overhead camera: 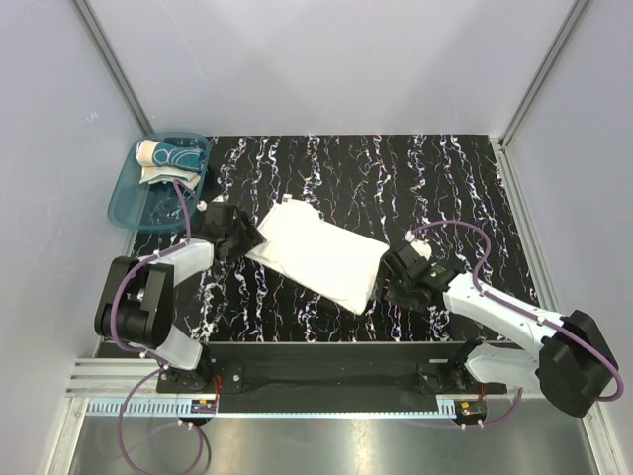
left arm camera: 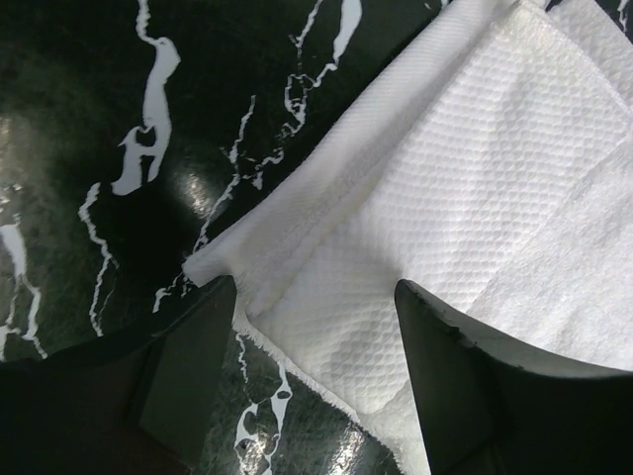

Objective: Roll the towels
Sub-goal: Fold the towel

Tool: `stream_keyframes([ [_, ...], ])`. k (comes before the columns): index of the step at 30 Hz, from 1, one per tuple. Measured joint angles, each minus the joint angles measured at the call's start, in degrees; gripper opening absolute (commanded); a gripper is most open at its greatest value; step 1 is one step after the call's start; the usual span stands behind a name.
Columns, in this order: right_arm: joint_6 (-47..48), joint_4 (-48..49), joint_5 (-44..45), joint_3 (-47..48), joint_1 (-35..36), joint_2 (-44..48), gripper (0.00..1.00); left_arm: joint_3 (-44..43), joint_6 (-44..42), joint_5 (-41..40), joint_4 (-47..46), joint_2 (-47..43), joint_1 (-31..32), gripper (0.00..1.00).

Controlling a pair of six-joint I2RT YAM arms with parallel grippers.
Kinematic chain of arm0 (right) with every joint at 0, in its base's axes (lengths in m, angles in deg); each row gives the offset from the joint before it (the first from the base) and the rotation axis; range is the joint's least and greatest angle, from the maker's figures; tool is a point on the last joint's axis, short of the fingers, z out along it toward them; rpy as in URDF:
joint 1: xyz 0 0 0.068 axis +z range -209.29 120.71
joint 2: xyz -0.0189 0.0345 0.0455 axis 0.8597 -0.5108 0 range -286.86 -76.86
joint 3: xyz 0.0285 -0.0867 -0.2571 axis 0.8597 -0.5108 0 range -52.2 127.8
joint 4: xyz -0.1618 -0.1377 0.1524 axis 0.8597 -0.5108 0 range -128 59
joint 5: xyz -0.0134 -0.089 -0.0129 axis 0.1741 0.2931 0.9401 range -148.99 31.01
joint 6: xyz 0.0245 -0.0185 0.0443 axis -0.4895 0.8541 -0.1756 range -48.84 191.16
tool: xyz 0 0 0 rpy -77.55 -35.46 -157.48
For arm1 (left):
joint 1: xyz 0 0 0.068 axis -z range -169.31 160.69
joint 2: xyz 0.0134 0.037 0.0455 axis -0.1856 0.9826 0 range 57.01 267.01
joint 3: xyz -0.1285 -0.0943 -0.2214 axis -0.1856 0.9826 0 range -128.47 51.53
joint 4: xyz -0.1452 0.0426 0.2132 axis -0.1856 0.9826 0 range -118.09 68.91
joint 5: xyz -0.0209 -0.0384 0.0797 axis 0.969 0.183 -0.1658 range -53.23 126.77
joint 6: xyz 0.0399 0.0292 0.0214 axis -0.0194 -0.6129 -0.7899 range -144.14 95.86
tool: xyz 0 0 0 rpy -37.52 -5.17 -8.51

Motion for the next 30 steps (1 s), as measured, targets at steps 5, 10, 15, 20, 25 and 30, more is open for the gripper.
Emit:
stream_keyframes([
  [5,-1.5,2.1,-0.5,-1.1,3.9,-0.5,0.87,0.2,1.1,-2.7,3.1,-0.7,-0.1,0.61],
  [10,-3.1,5.0,-1.5,-1.6,6.0,-2.8,0.88,0.1,2.2,-5.0,4.7,-0.6,-0.1,0.36],
  [15,-3.9,7.1,-1.9,-2.1,6.1,-5.1,0.88,-0.3,1.7,-6.6,6.2,-0.2,0.2,0.08],
  [20,-4.4,8.9,-2.0,-2.2,6.1,-7.1,0.89,-2.6,-0.3,-8.5,8.5,1.1,1.5,0.52],
  [25,-4.4,9.6,-2.0,-2.2,6.1,-7.2,0.89,-4.1,-0.3,-9.3,9.9,0.9,2.4,0.78],
  [30,-4.4,9.7,-2.0,-2.2,6.1,-7.2,0.89,-4.6,-0.6,-11.3,14.8,-1.0,2.2,0.79],
])
